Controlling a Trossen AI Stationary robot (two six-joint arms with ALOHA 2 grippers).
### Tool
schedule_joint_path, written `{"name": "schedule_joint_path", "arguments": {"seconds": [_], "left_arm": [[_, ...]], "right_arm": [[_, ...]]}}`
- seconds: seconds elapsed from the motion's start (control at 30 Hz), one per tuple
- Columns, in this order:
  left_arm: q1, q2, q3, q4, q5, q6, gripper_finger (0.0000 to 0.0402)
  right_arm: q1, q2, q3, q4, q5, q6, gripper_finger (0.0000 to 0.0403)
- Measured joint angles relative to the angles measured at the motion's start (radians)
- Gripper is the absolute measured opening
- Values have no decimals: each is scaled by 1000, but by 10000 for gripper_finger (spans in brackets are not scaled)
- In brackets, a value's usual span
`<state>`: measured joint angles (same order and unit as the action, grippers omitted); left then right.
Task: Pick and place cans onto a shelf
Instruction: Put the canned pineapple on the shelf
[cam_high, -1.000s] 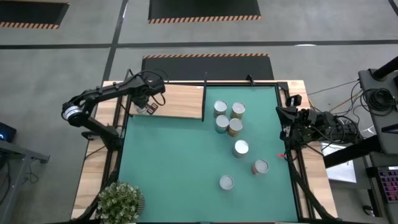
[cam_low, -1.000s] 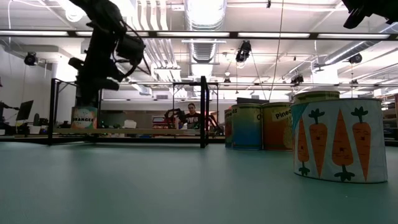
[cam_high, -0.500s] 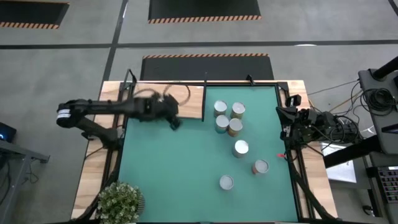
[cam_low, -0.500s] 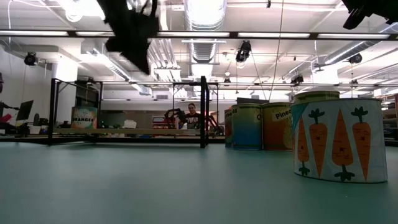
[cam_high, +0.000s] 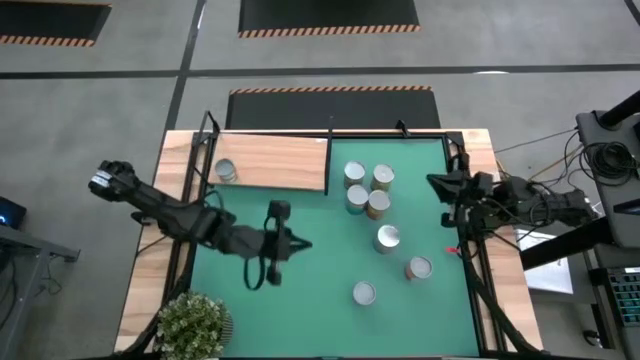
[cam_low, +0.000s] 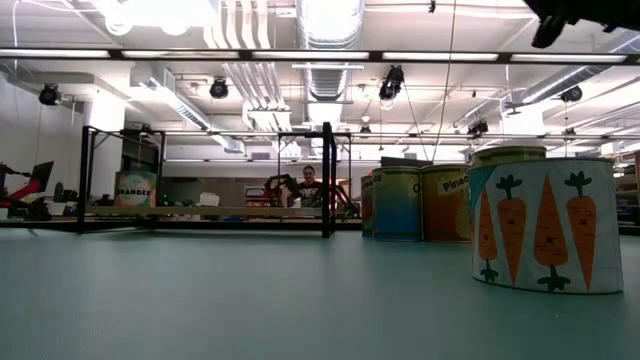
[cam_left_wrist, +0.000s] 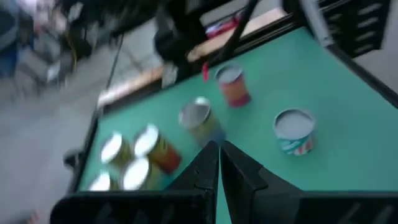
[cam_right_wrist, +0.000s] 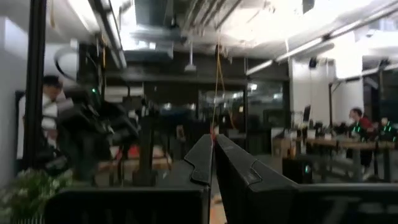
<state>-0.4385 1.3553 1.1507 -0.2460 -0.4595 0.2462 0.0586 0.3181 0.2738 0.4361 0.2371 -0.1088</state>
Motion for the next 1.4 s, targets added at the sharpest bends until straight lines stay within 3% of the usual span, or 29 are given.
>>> {"name": "schedule_joint_path", "arguments": {"seconds": [0.27,0.57,0.67,0.83,1.13,1.4], "left_arm": [[-18,-70,-36,0,-2,58,0],[-19,-284,-278,222,-2,10,0],[-17,-365,-364,323,-25,44,0],[-16,-496,-457,429,-187,58,0],[-16,-610,-526,431,-196,45,0],[-16,-599,-502,433,-194,44,0]], "right_arm": [[0,275,187,-190,0,95,9],[0,458,397,-482,29,246,9],[0,514,471,-651,62,303,9],[0,609,588,-844,87,353,9],[-6,769,771,-1369,79,437,9],[-10,785,697,-1290,78,434,9]]}}
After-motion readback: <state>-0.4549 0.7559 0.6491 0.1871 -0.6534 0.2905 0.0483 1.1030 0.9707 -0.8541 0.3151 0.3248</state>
